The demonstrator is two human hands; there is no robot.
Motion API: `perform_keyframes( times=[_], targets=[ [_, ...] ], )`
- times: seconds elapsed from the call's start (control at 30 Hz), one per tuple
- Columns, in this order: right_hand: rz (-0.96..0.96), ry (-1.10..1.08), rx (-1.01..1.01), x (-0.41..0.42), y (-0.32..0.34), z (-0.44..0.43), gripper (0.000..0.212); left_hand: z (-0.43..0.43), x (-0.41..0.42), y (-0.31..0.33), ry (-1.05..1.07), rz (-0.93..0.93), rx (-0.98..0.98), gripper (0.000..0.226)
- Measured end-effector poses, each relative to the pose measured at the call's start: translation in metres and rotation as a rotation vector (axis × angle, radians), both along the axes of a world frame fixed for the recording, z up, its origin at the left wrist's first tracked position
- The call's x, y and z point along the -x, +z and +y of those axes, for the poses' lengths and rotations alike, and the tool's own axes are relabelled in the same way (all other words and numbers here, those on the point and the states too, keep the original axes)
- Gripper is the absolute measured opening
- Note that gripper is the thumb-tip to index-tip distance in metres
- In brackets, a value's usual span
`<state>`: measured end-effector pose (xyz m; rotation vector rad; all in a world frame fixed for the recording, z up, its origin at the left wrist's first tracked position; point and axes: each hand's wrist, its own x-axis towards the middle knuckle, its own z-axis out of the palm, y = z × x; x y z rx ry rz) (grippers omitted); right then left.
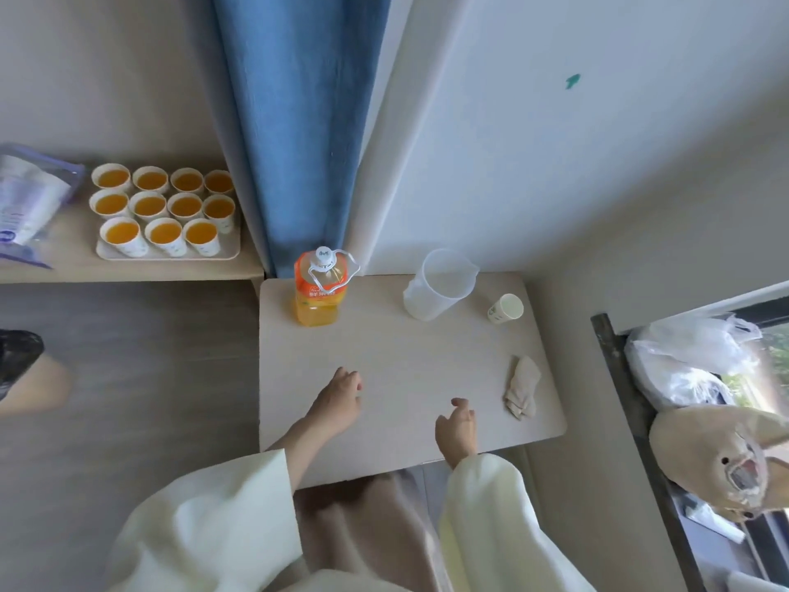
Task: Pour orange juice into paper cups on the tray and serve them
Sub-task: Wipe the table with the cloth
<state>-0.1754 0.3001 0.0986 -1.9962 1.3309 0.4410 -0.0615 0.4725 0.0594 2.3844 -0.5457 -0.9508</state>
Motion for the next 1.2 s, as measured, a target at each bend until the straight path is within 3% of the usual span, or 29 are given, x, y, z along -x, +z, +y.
perform_keyframes(
  times=[0.13,0.3,0.63,0.73,0.93,1.13,1.2],
  targets=[
    [0.007,-0.045,0.028,0.021,-0.005,-0.040,0.047,-0.022,0.013,-0.008,-0.053,0.017,-0.062,0.014],
    [0.086,-0.055,-0.031,0.056,-0.016,-0.119,0.043,-0.110,0.033,-0.020,-0.200,0.020,-0.101,0.025],
    [0.223,0.099,-0.097,0.089,-0.073,-0.294,0.047,-0.308,0.115,-0.072,-0.048,0.097,-0.010,0.034],
    [0.247,0.117,-0.109,0.090,-0.100,-0.323,0.047,-0.339,0.134,-0.097,-0.078,0.025,0.001,0.042],
    [0.288,0.224,-0.084,0.086,-0.159,-0.362,0.058,-0.407,0.130,-0.141,-0.155,-0.102,0.010,0.037],
    [0.319,0.436,0.062,0.090,-0.205,-0.376,0.073,-0.457,0.122,-0.196,-0.278,-0.220,0.002,0.082],
    [0.311,0.445,0.080,0.092,-0.216,-0.379,0.075,-0.467,0.117,-0.207,-0.315,-0.275,-0.027,0.077]
  ],
)
